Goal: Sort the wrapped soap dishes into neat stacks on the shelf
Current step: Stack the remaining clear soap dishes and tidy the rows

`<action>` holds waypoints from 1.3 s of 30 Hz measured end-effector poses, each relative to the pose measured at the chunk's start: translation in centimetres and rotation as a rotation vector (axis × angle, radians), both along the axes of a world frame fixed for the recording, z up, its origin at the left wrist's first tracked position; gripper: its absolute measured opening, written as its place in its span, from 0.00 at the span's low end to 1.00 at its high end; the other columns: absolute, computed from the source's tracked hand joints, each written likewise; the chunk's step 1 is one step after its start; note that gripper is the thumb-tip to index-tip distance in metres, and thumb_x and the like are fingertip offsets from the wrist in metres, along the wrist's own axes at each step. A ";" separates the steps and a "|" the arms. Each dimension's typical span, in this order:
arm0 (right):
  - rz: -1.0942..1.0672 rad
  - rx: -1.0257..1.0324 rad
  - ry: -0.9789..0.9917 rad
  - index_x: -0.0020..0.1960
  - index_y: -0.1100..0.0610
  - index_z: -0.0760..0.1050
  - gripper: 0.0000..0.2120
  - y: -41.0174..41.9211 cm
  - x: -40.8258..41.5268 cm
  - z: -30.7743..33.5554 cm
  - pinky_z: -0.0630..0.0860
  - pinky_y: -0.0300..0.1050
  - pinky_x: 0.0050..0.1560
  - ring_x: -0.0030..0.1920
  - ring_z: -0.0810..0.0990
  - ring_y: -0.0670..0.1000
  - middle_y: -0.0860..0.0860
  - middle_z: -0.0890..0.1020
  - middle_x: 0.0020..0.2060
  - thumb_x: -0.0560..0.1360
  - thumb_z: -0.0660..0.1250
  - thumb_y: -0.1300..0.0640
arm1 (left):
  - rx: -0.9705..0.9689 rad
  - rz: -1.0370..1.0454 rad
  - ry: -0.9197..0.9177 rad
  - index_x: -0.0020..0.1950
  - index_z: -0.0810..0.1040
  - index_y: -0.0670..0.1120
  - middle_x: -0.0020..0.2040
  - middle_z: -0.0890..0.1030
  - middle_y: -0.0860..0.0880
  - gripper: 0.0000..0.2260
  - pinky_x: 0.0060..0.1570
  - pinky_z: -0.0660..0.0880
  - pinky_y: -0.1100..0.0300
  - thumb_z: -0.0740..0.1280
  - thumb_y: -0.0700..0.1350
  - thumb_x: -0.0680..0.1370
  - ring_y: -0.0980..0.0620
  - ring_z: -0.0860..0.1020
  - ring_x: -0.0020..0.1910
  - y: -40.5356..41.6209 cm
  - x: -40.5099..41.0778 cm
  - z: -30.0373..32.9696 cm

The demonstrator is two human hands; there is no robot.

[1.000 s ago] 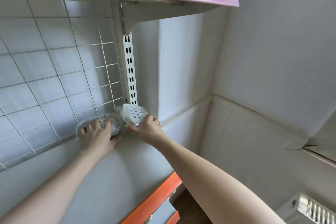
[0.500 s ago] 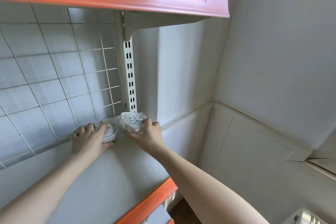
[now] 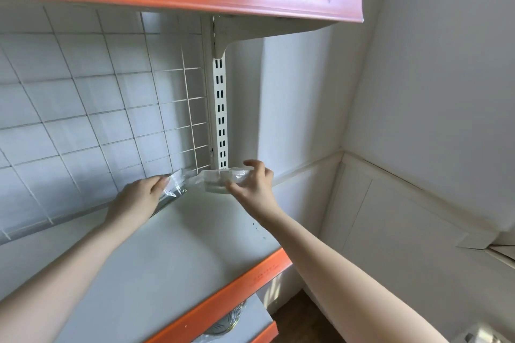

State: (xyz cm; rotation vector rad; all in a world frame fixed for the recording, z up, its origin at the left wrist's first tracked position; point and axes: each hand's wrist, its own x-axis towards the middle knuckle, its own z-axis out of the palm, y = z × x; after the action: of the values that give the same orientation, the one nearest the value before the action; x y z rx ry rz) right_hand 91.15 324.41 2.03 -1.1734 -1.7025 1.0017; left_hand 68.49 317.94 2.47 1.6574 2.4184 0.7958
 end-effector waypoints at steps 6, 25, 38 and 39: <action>0.012 -0.028 -0.007 0.66 0.53 0.62 0.34 0.0 0.4 1.6 0.69 0.45 0.63 0.61 0.69 0.51 0.51 0.68 0.57 0.64 0.70 0.45 | 0.011 0.058 -0.033 0.43 0.81 0.51 0.35 0.80 0.50 0.15 0.39 0.71 0.56 0.63 0.59 0.76 0.45 0.78 0.41 -3.0 0.1 0.0; 0.084 0.125 -0.612 0.62 0.49 0.73 0.27 -1.2 -1.4 3.9 0.73 0.52 0.59 0.60 0.74 0.58 0.56 0.78 0.58 0.71 0.59 0.33 | -0.062 0.109 0.320 0.50 0.77 0.52 0.49 0.80 0.48 0.15 0.46 0.72 0.54 0.68 0.60 0.70 0.43 0.76 0.51 -5.5 0.9 -1.8; 0.125 0.124 -0.769 0.62 0.50 0.72 0.21 -3.9 -4.0 -0.3 0.64 0.52 0.60 0.63 0.68 0.57 0.53 0.72 0.61 0.74 0.61 0.41 | 0.142 0.256 -0.985 0.45 0.79 0.43 0.34 0.81 0.48 0.12 0.40 0.78 0.53 0.64 0.50 0.79 0.49 0.79 0.32 -8.4 0.2 -1.1; 0.131 0.140 -0.785 0.62 0.51 0.72 0.21 -4.0 -4.0 -0.5 0.64 0.52 0.59 0.62 0.69 0.57 0.53 0.72 0.61 0.74 0.61 0.41 | 0.136 0.264 -1.036 0.45 0.79 0.42 0.33 0.82 0.48 0.11 0.37 0.80 0.53 0.63 0.49 0.79 0.49 0.80 0.31 -8.7 0.3 -1.2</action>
State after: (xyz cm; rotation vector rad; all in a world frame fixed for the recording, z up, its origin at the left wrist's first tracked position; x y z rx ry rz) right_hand 87.18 320.45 1.50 -1.4845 -2.4332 0.4894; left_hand 68.76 309.27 1.31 0.6214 1.8192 1.4154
